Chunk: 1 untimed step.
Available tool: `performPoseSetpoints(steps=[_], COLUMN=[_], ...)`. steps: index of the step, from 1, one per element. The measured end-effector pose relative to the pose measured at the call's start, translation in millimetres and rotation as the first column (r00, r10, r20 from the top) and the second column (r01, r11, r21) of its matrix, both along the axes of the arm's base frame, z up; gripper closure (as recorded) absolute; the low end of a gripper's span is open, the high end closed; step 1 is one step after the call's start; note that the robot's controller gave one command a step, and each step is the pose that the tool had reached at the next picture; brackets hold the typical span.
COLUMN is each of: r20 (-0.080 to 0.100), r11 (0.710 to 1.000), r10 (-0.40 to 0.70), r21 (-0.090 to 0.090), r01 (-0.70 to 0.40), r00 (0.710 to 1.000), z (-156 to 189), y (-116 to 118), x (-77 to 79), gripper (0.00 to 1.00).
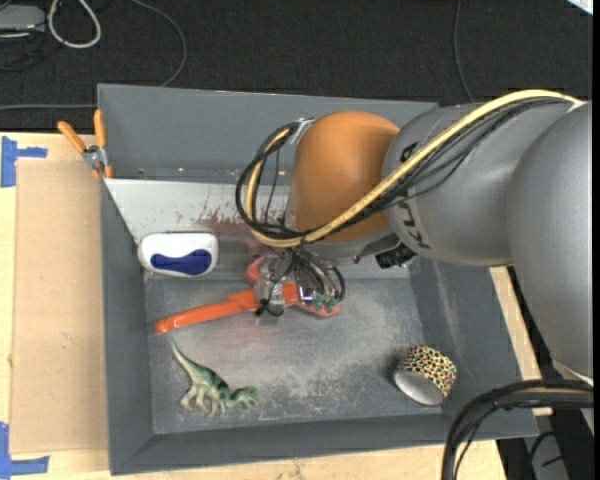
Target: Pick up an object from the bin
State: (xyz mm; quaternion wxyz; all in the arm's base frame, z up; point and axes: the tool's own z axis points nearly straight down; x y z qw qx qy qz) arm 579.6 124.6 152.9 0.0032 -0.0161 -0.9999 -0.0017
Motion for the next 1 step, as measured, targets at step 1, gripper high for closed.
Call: performPoseSetpoints(steps=[1], r20=[-0.004], r11=[1.000], r10=[-0.001], r21=[0.000], r01=[0.001], r00=[1.000], z=[12.9], y=[-0.4], x=[-0.8], gripper=[1.00])
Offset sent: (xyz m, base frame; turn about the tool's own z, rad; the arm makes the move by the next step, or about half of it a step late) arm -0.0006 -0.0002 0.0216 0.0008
